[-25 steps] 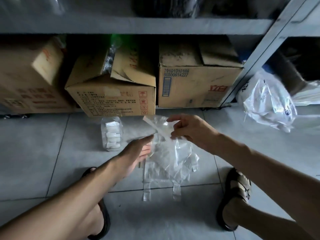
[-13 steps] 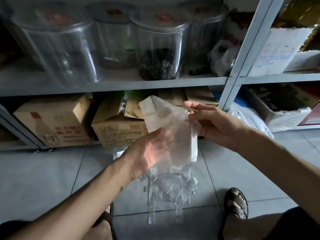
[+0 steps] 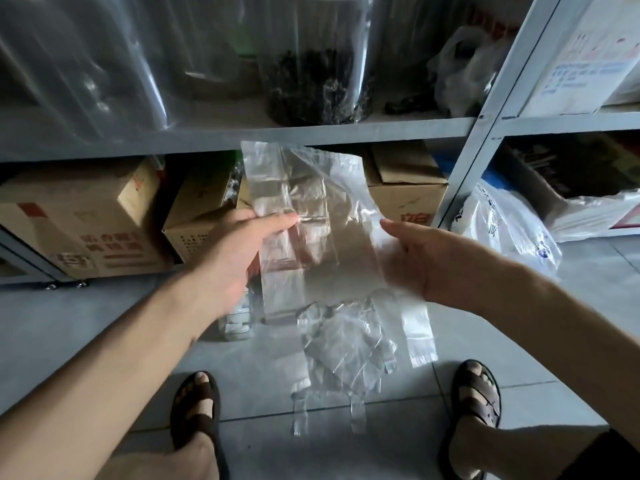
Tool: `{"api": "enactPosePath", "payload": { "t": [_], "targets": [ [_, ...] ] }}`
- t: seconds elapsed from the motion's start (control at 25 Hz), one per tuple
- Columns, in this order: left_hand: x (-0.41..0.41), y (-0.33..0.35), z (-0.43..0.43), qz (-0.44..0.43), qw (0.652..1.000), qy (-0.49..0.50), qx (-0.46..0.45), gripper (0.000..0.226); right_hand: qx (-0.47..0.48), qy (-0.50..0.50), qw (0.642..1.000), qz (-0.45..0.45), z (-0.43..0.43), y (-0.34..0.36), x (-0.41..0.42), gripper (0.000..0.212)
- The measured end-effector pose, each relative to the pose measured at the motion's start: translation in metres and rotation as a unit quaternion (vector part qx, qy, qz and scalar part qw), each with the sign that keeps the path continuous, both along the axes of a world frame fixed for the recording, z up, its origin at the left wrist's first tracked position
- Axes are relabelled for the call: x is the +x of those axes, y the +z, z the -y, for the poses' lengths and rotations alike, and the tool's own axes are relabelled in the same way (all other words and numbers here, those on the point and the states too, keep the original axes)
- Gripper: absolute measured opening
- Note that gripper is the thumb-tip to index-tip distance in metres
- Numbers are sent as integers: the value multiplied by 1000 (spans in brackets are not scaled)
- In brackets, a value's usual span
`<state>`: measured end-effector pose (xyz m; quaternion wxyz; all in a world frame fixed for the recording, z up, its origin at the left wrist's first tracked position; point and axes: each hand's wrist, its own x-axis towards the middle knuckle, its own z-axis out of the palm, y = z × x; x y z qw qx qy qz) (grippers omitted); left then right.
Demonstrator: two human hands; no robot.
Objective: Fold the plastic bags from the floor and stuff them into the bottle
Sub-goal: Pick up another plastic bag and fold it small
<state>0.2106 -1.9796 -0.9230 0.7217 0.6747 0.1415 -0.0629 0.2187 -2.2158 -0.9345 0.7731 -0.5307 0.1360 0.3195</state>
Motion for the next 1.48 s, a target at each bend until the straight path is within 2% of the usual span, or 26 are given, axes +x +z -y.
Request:
{"api": "enactPosePath", "payload": {
  "t": [0.12, 0.2, 0.28, 0.32, 0.56, 0.6, 0.72, 0.8, 0.88, 1.04, 1.12, 1.24, 1.36, 1.48],
  "targets": [
    [6, 0, -10, 8, 1000, -18, 15, 87, -50, -33, 996, 64, -6, 2, 2, 16],
    [7, 0, -13, -7, 999, -39, -8, 69, -86, -54, 990, 97, -8, 0, 2, 13],
    [5, 3, -14, -27, 995, -81, -46, 36, -57, -76, 990, 108, -9, 0, 2, 24],
    [3, 3, -14, -38, 993, -102, -47, 29, -38, -85, 989, 114, -9, -1, 1, 25],
    [-7, -3, -13, 12, 991, -129, 22, 26, -21, -138, 981, 135, -7, 2, -3, 22],
    [-8, -3, -10, 13, 992, -125, 20, 30, -24, -141, 980, 137, -6, 2, -4, 20],
    [-6, -5, -7, 24, 993, -106, 49, 61, -32, -159, 978, 134, -5, 1, -3, 19],
    [-4, -7, -6, 49, 992, -88, 83, 69, -37, -163, 977, 135, -2, 1, -3, 19],
    [-3, -8, -6, 82, 989, -70, 99, 58, -56, -161, 974, 147, -1, 2, -5, 18],
    [-3, -2, -7, 126, 986, -56, 94, 22, -172, -178, 946, 211, 3, 2, -6, 13],
    [-3, -3, -7, 127, 986, -54, 92, 19, -187, -203, 934, 226, 4, 3, -6, 21],
    [-1, -3, -7, 130, 986, -47, 93, 18, -168, -179, 933, 264, 4, 7, -9, 33],
    [0, -3, -9, 132, 987, -32, 83, 18, -177, -156, 926, 296, 2, 9, -11, 15],
    [0, -3, -11, 133, 988, -26, 72, 18, -171, -157, 924, 304, 2, 10, -11, 17]
  ]
}}
